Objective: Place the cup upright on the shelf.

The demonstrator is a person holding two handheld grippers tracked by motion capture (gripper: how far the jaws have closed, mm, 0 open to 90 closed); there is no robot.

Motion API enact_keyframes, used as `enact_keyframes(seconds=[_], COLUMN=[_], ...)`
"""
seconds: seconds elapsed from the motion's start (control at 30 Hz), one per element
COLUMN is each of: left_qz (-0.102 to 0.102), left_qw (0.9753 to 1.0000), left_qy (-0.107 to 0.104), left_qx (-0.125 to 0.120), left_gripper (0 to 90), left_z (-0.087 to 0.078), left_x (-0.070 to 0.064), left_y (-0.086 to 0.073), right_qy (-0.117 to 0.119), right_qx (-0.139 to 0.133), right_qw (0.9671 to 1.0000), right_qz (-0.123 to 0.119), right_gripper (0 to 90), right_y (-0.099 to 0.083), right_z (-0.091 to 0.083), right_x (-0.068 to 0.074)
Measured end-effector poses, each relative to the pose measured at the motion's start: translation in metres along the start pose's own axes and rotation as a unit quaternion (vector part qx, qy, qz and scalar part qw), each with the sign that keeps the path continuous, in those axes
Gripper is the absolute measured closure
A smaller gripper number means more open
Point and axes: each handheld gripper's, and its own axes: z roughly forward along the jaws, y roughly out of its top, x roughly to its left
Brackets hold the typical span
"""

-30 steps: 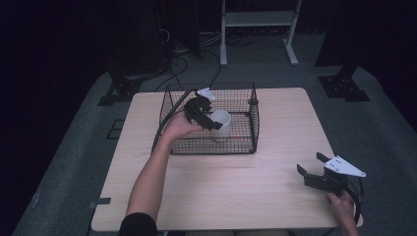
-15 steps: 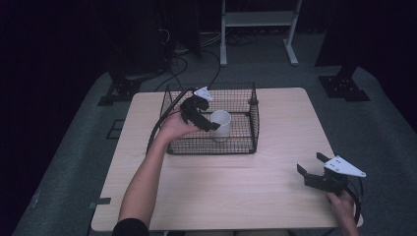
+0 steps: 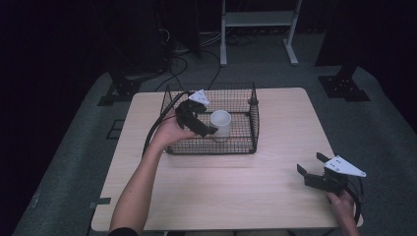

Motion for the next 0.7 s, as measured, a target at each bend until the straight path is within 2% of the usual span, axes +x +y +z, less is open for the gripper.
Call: enact_keyframes(seconds=[0.17, 0.33, 0.53, 0.7], left_qz=[0.002, 0.006, -0.001, 0.004], left_qw=[1.0000, 1.0000, 0.9999, 0.9998], left_qy=[-0.003, 0.003, 0.002, 0.009], left_qx=[-0.001, -0.007, -0.014, -0.014], left_gripper=[6.6, 6.5, 6.5, 6.5], left_z=[-0.005, -0.010, -0.012, -0.017], left_x=[-0.006, -0.013, -0.020, -0.026], left_y=[-0.004, -0.012, -0.022, -0.025], right_qy=[0.000, 0.000, 0.000, 0.000], right_qx=[0.000, 0.000, 0.000, 0.002], right_qw=[1.0000, 1.0000, 1.0000, 1.0000], right_qz=[0.000, 0.000, -0.001, -0.002], right_gripper=[13.1, 13.1, 13.1, 13.1], right_y=[0.000, 0.000, 0.000, 0.000], right_z=[0.000, 0.000, 0.000, 0.001], right_x=[0.000, 0.000, 0.000, 0.000])
